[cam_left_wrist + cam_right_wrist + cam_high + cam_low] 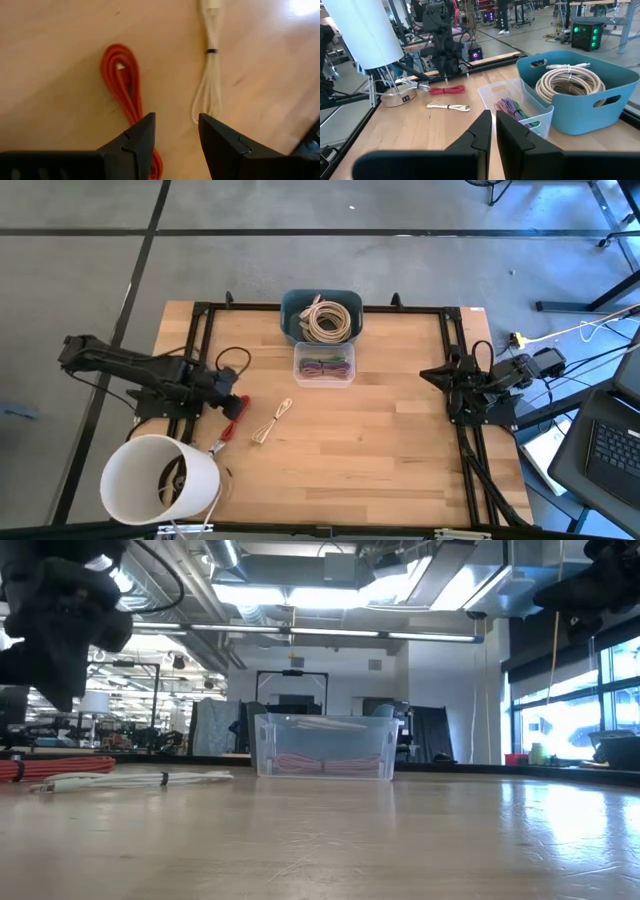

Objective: Pick & Place USB Port
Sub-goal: Put the red charger cable into the transparent bin

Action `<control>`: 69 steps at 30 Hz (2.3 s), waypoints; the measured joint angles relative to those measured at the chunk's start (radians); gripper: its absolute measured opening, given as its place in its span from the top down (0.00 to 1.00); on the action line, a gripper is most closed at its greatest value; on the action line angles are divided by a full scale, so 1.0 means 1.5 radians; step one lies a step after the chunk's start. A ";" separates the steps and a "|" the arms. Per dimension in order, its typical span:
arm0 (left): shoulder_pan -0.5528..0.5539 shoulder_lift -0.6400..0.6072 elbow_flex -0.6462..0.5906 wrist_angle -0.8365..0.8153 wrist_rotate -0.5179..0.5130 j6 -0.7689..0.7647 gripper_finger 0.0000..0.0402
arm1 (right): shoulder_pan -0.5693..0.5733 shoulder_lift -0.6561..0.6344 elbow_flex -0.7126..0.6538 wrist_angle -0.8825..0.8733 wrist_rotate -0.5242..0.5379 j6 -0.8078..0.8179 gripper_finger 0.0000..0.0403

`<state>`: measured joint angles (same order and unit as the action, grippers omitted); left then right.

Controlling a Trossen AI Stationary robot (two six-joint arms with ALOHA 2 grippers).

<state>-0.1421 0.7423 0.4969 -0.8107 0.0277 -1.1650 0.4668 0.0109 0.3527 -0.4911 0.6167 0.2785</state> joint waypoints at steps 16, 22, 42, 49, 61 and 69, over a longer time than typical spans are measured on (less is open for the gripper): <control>0.000 0.140 0.000 -0.032 0.030 -0.077 0.64 | 0.000 0.000 0.000 0.000 0.000 0.000 0.92; 0.000 0.180 0.000 -0.027 0.035 -0.076 0.64 | 0.000 0.000 0.000 0.000 0.000 0.000 0.92; 0.000 0.337 0.002 0.075 0.036 -0.018 0.65 | 0.000 0.000 0.001 0.000 0.000 0.001 0.92; 0.000 0.319 0.000 0.059 0.030 0.033 0.89 | 0.000 0.000 0.001 0.000 0.000 0.001 0.93; 0.020 0.102 0.059 -0.032 -0.059 0.076 0.95 | 0.000 0.000 0.001 0.000 0.000 0.001 0.93; 0.155 0.016 0.159 0.135 -0.098 0.334 0.95 | 0.000 0.000 0.001 0.000 0.000 0.000 0.93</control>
<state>0.0905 0.7667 0.7352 -0.6077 -0.1195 -0.6636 0.4669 0.0105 0.3534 -0.4915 0.6167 0.2790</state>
